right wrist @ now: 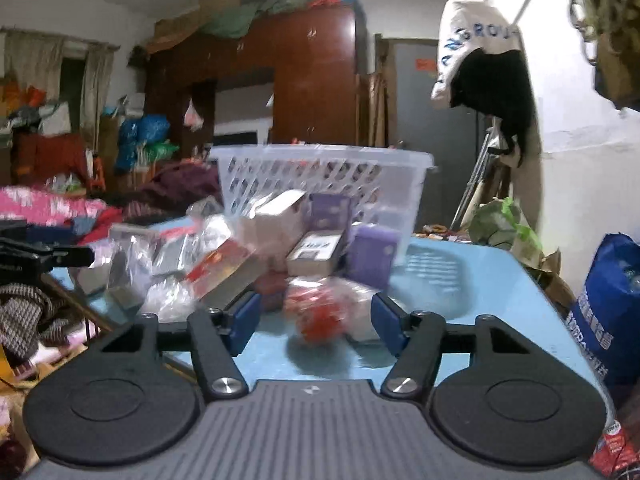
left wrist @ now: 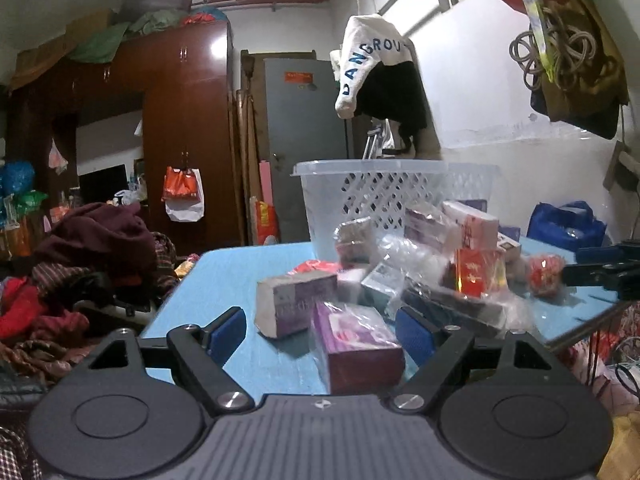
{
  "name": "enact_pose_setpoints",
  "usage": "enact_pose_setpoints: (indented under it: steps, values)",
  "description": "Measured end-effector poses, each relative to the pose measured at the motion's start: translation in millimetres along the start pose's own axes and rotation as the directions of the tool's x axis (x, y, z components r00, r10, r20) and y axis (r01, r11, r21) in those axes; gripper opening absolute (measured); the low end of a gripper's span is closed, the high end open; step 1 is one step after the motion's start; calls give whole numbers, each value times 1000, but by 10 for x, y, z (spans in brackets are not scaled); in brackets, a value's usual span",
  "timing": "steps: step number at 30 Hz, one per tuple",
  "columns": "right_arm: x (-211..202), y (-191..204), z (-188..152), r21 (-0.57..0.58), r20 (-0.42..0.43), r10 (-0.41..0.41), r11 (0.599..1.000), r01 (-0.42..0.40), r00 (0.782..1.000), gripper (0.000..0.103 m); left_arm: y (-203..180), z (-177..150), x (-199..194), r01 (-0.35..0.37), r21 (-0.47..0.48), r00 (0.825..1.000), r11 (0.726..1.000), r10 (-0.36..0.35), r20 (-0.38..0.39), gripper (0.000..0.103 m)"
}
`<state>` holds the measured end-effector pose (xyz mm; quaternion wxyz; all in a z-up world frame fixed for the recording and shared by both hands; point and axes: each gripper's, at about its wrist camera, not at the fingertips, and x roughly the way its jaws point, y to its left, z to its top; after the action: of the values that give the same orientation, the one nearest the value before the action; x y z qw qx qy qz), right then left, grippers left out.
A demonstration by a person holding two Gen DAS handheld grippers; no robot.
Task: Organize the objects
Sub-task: 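Grasp the pink-purple box with the left gripper while the right grasps the red wrapped ball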
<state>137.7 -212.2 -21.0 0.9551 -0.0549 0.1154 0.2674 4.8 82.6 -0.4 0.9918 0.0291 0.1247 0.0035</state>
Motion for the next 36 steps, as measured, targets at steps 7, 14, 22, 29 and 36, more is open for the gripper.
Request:
enact_pose_setpoints:
  steps: [7,14,22,29,36]
  values:
    - [221,-3,-51,12,-45,1,1000,-1,999,50,5,-129,74,-20,6,1000,1000,20,-4,85]
    - [168,15,-88,6,-41,14,1000,-13,999,47,-87,-189,152,-35,45,999,998,35,-8,79]
    - [87,7,-51,20,-17,31,999,-30,999,47,-31,-194,79,-42,9,999,999,42,27,55]
    - [8,-1,-13,19,24,41,999,-41,999,47,20,-131,20,-42,-21,997,999,44,65,55]
    - [-81,-109,59,62,54,58,996,-61,997,47,35,-81,-8,-35,-34,995,999,38,90,55]
